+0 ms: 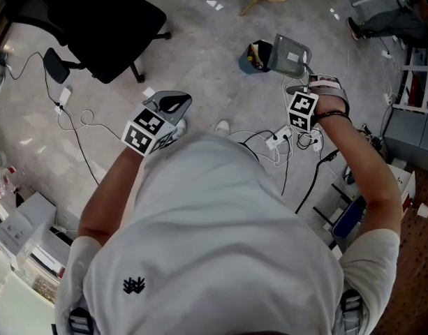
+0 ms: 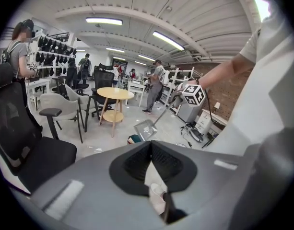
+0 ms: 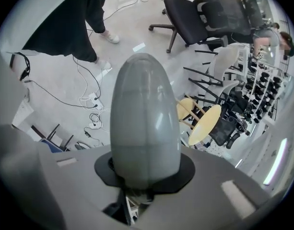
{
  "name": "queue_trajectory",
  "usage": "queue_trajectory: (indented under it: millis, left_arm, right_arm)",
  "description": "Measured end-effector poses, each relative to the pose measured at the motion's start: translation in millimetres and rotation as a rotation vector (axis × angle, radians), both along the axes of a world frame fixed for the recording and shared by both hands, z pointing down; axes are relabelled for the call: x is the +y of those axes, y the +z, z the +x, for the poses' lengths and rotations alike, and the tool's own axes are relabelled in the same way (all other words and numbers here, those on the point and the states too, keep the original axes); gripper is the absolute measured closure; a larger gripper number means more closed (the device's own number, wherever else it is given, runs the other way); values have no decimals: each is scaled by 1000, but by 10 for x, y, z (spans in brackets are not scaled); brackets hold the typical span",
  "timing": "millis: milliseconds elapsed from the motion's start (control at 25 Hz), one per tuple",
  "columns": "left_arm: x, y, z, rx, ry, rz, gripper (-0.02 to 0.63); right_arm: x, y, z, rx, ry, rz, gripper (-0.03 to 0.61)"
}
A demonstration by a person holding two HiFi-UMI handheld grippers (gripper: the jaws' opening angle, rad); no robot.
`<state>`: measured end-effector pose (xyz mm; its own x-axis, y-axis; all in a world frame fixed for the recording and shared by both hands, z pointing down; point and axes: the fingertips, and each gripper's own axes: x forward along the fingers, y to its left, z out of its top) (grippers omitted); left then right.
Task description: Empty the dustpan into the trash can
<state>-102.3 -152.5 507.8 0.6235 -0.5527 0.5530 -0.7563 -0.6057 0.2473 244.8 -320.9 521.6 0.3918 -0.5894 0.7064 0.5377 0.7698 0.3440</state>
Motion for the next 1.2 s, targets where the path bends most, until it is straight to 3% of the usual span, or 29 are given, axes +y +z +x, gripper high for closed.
queue_trajectory:
  millis: [360, 720, 960, 1200]
  left_arm:
    - [44, -72, -62, -12, 82, 12, 558]
    - [89, -52, -136, -16, 178, 17, 558]
    - [116, 24, -124, -22, 265, 19, 558]
    - [180, -28, -45, -25, 314, 21, 558]
  right_arm:
    - [267, -176, 373, -98, 253, 39, 492]
    - [831, -311, 729, -310, 653, 69, 492]
    - [1391, -241, 909, -543, 998, 88, 492]
    - [1902, -280, 891, -878, 1281, 144, 492]
